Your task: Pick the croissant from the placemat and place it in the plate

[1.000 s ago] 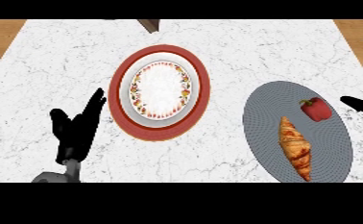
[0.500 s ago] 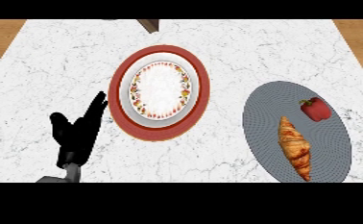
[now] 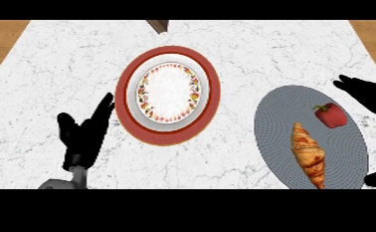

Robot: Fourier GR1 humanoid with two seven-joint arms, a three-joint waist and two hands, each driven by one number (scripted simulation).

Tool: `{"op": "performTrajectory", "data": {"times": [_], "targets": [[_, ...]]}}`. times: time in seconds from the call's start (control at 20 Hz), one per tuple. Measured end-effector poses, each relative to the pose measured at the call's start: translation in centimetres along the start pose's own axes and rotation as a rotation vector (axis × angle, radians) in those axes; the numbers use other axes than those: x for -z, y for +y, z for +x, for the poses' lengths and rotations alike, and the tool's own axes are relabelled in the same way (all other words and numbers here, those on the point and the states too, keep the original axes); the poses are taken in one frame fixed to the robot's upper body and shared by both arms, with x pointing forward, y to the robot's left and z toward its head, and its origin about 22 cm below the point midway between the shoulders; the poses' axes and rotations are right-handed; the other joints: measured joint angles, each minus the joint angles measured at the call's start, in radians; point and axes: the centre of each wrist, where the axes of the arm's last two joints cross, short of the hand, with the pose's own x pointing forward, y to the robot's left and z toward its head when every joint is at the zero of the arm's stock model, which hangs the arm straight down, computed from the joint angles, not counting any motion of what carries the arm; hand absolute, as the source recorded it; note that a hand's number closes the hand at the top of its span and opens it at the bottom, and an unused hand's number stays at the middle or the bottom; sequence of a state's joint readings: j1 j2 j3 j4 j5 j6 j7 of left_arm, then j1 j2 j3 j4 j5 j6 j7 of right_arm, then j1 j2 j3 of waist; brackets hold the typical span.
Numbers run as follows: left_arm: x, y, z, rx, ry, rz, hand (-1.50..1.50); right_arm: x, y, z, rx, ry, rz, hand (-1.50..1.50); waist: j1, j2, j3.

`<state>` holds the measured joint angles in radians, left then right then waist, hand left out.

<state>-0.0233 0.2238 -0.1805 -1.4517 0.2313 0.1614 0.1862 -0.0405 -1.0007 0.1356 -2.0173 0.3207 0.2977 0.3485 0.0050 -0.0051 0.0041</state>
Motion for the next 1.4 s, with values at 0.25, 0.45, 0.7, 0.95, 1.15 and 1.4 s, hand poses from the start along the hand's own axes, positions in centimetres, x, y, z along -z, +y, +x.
{"op": "performTrajectory", "data": {"times": [0.25,0.45,0.7,0.95,1.15,1.4], "targets": [[-0.3,-0.2,0.0,0.004,0.000,0.010,0.00,0.5,2.6,2.3,-0.042,0.046,0.013,-1.50,0.001,0.000,0.001],[-0.3,0.1,0.0,0.002,0.000,-0.001,0.00,1.1,4.8,2.9,-0.071,0.089,0.057,-1.50,0.000,0.000,0.001],[-0.5,0.5,-0.4,0.003,-0.008,0.005,0.00,1.1,7.2,3.4,-0.059,0.109,0.117,-1.50,-0.003,-0.001,0.002],[-0.7,0.5,-0.6,0.002,-0.020,0.007,0.00,1.4,8.8,4.2,-0.051,0.114,0.130,-1.50,-0.003,-0.002,0.003],[-0.8,0.3,-0.4,0.004,-0.016,0.008,0.00,1.8,9.7,4.5,-0.099,0.134,0.125,-1.50,-0.003,-0.001,0.002],[-0.5,0.2,-0.1,0.002,0.000,0.003,0.00,2.1,10.9,3.9,-0.159,0.176,0.117,-1.50,-0.004,-0.001,0.002]]}}
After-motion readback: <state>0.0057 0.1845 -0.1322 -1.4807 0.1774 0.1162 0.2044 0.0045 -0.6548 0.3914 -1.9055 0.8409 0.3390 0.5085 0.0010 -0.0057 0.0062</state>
